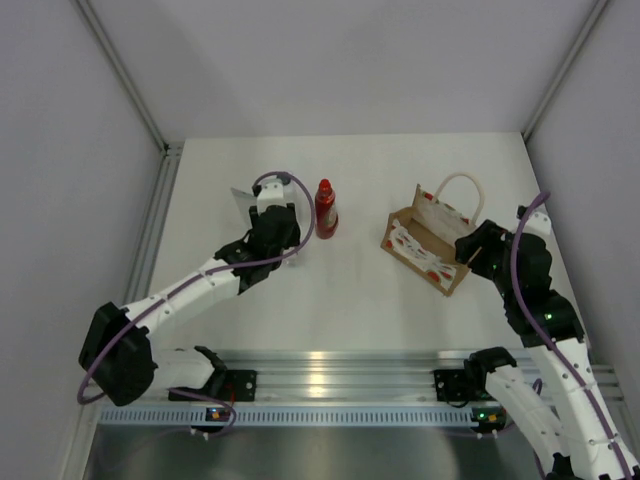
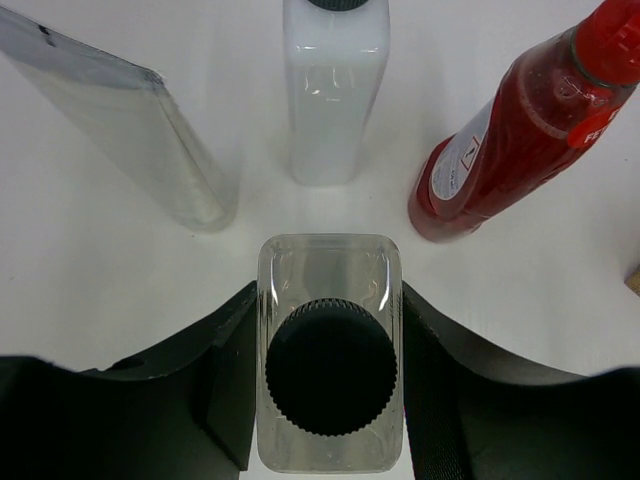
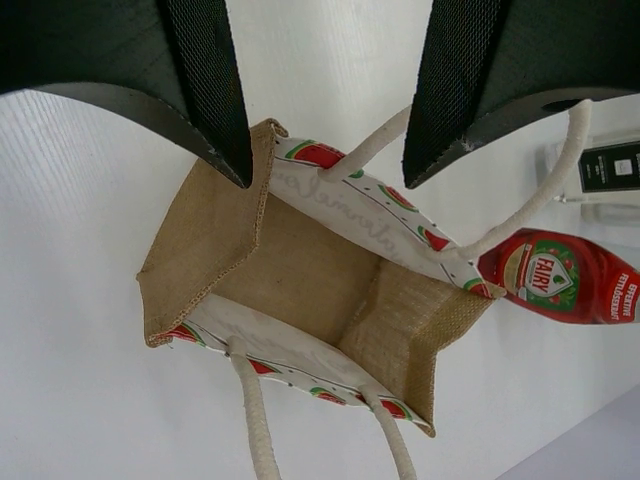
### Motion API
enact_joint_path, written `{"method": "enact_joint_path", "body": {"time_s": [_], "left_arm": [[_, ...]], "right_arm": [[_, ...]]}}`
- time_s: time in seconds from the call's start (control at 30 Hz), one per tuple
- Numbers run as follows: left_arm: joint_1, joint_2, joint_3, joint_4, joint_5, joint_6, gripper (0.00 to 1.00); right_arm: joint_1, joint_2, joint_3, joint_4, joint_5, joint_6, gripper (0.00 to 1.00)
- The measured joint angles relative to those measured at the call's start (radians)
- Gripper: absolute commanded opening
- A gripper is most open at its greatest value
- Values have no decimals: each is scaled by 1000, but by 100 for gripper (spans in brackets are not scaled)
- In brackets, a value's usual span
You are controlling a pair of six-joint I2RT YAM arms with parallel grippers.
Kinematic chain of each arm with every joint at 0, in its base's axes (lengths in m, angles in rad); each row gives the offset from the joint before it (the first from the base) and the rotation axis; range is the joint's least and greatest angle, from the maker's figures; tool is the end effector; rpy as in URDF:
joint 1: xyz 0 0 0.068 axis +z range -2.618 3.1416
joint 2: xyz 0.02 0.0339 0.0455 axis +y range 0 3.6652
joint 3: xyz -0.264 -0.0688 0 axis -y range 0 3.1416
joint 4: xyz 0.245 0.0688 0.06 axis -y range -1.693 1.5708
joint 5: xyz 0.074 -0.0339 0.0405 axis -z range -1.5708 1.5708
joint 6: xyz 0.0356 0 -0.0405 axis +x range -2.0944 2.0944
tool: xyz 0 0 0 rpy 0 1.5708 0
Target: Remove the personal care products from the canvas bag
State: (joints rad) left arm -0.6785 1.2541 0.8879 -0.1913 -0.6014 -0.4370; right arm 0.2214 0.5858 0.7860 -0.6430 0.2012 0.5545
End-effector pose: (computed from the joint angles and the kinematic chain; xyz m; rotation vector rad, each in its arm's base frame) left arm 0.2273 -0.1574 0.2780 -0.1004 2.0203 -0.0610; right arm 0.1250 0.0209 0.3203 0.4603 1.9630 0.2935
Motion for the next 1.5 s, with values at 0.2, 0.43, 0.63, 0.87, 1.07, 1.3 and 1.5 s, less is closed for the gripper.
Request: {"method": "enact_joint_path", "body": {"time_s": [0.2,0.43,0.63,0.87,1.07,1.3,1.5], "left_arm": [[0,49,-16,77,21,-6,0],[0,89,-19,123,37,-3,0],[0,142,13,139,37,13,39],[0,187,64,123,37,20,76],[0,177,117,97,36,6,98],[0,78,201,-40,21,-26,98],[0,-45,321,-254,-51,-84,98]], "right_arm": [[0,-8,0,8,-13,-16,64],[0,-23,0,8,-13,-24,69],[0,-23,0,8,-13,-31,76],[0,-23,0,8,-13,-31,79],[0,-23,0,8,-13,-43,87],[0,-13,28,7,-21,-109,100],[0,10,127,2,-47,-211,100]]}}
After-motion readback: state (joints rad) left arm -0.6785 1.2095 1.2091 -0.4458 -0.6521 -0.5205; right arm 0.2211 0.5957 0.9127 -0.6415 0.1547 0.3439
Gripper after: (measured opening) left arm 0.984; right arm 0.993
